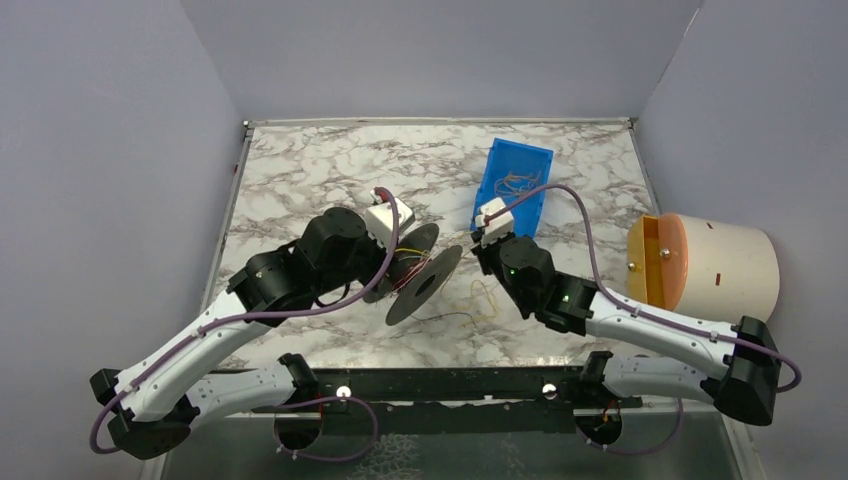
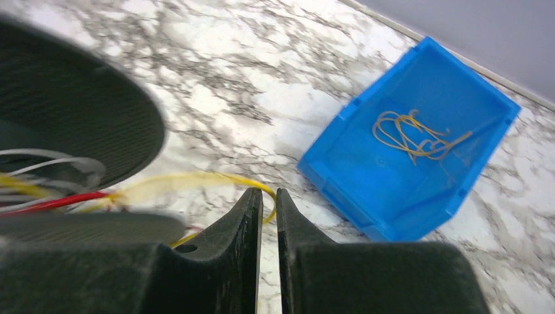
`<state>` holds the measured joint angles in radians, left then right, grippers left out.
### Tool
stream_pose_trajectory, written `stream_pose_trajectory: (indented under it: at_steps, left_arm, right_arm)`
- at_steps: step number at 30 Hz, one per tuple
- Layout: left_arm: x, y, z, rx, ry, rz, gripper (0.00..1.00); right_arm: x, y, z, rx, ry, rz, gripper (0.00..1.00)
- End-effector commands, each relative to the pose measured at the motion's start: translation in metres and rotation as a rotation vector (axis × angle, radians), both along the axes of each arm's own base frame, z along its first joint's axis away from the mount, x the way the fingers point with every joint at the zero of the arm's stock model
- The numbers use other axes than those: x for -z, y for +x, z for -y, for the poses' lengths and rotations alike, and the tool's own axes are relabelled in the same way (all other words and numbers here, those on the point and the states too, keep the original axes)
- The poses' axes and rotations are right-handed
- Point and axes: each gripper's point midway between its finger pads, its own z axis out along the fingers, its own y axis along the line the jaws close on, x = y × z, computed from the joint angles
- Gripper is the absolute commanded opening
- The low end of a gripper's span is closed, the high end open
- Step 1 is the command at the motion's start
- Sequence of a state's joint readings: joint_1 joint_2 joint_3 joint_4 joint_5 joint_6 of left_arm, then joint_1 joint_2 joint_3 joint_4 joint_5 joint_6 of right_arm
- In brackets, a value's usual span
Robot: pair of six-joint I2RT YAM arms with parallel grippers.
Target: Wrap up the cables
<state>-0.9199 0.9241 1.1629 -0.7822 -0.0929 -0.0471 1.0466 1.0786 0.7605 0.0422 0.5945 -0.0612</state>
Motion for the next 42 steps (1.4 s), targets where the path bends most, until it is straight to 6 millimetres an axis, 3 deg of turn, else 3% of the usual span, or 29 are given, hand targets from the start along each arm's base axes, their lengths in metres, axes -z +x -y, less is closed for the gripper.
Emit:
stream_pose_trajectory:
  at_steps: [1, 5, 9, 20, 33, 42]
  left_arm:
    - [-0.028, -0.02, -0.005, 0.067, -0.055, 0.006, 0.0]
    - [-0.044, -0.023, -0.005, 0.076, -0.093, 0.02, 0.0]
    - [-0.056, -0.024, -0.005, 0.072, -0.123, 0.03, 0.0]
    - [-0.09, 0.0, -0.024, -0.127, -0.171, 0.104, 0.0]
    - [-0.114, 0.006, -0.032, -0.173, -0.193, 0.149, 0.0]
    - [-0.115, 0.007, -0.031, -0.165, -0.178, 0.154, 0.0]
  right_arm:
    - [0.008, 0.017, 0.026, 0.133, 0.085, -0.007, 0.2]
    - [0.024, 0.021, 0.029, 0.137, 0.16, -0.058, 0.25]
    - [0.038, 0.021, 0.019, 0.084, 0.234, -0.125, 0.27]
    - [0.071, -0.004, 0.005, -0.014, 0.283, -0.294, 0.3]
    - [0.103, -0.028, 0.035, 0.058, 0.227, -0.441, 0.41]
    - [0.126, -0.022, 0.062, 0.195, 0.207, -0.49, 0.44]
